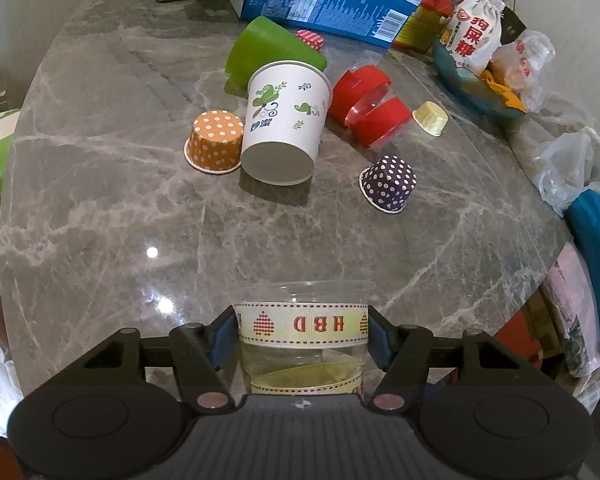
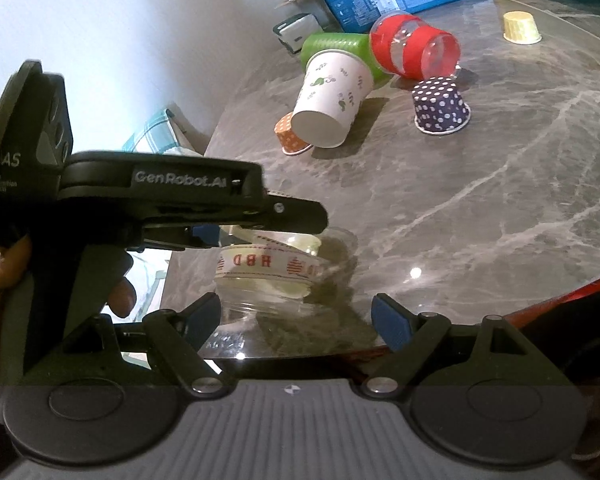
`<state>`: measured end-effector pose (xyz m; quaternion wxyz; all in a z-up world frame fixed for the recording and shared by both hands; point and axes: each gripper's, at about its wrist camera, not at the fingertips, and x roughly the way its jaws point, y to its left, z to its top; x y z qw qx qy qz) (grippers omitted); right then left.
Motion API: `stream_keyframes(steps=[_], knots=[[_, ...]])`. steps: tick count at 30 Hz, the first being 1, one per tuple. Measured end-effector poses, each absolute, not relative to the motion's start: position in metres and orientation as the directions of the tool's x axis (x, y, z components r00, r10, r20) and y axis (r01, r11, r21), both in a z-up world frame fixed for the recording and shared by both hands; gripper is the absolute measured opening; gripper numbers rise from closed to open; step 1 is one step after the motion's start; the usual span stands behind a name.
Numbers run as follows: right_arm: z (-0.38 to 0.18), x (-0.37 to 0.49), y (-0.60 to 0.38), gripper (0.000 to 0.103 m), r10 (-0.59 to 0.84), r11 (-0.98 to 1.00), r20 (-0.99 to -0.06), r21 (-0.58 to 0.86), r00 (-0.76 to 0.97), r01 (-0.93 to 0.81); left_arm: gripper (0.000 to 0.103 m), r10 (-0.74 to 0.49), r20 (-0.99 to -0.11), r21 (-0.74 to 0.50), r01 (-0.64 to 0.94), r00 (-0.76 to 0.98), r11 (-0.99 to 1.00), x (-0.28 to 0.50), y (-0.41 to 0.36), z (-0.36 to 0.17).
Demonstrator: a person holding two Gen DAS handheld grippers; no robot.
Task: Flip cup upright
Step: 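Open the right tool and pull it away while the left tool holds the cup, then rotate the held cup with the left tool until its rim faces up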
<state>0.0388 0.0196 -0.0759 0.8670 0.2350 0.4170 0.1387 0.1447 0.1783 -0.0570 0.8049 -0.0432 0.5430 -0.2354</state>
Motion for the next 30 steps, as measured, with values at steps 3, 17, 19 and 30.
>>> stream_keyframes(steps=[3,17,19,30], knots=[[-0.075,0.036,0.011,0.084,0.433,0.848,-0.650,0.529,0.625,-0.037,0.067,-0.434,-0.845,-0.324,0.346,0.313,0.881,0.144,0.181,-0.054],[-0.050,0.025,-0.024,0.091,0.246,0.877,-0.582,0.474,0.775,0.076,0.066,-0.482,-0.758,-0.309,0.409,0.440,0.859,0.136,0.203,-0.031],[-0.046,0.025,-0.021,0.091,0.187,0.900,-0.565,0.426,0.803,0.090,0.066,-0.484,-0.700,-0.268,0.435,0.526,0.860,0.125,0.207,-0.019],[-0.050,0.016,-0.010,0.097,-0.030,0.939,-0.380,0.305,0.924,0.156,0.066,-0.486,-0.186,-0.203,0.451,0.854,0.869,0.062,0.228,-0.016]])
